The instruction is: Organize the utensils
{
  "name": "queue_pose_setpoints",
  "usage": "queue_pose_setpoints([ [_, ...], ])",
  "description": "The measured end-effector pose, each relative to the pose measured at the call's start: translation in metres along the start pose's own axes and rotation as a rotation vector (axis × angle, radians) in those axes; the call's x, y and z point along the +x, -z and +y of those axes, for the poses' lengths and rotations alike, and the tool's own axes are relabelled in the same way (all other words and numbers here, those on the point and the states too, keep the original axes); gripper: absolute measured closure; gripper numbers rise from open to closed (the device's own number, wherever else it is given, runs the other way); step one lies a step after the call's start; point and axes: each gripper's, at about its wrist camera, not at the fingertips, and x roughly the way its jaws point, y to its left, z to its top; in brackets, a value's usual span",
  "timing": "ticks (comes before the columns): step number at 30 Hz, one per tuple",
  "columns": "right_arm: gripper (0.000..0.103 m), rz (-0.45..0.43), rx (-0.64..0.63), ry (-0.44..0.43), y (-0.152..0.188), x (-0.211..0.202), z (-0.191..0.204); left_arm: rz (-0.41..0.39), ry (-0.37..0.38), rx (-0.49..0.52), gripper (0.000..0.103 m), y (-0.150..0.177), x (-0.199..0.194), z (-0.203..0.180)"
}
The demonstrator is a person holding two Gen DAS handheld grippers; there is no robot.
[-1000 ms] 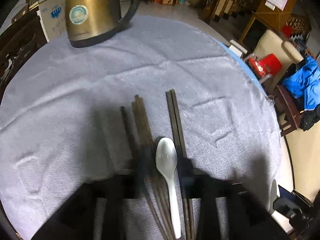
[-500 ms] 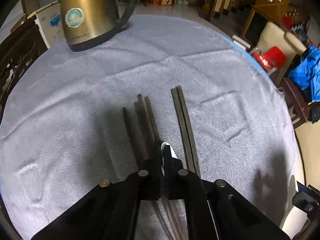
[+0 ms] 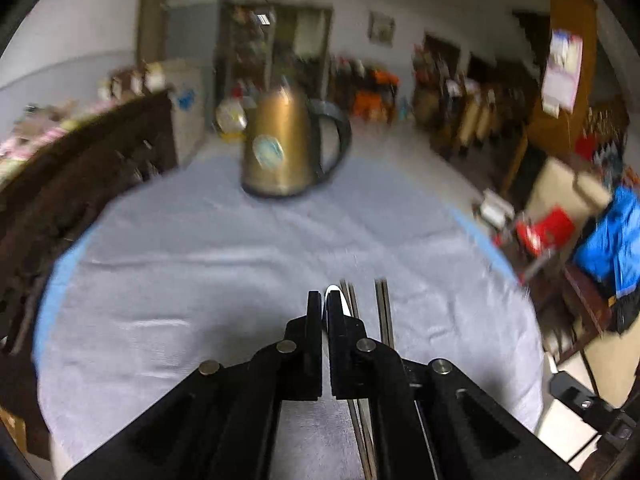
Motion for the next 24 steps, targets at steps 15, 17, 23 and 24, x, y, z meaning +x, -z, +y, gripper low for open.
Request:
queue_pose_setpoints([
  [15,0.072,-0.198,-0.16,-0.043,0.044,-0.01,0.08,-0.196,-0.054,-0.076,0.101,0.055,-0.072,0.001],
  [17,0.072,-0.21,-0.16,-0.054,0.043,-0.014,0.084,-0.199,-0.059,-0.087,0.101,0.062,-0.072,0.003],
  [23,0.072,-0.258,-0.18,-0.087,0.045,-0.013,0.095,-0.17,-0.065,-0.089,0.1,0.084,-0.068,-0.003],
  [24,0.072,-0.254,-0.192,-0.078,0.048,-0.008,0.096,-0.16,-0.06,-0.09,0.1,0.087,-0.066,-0.004],
])
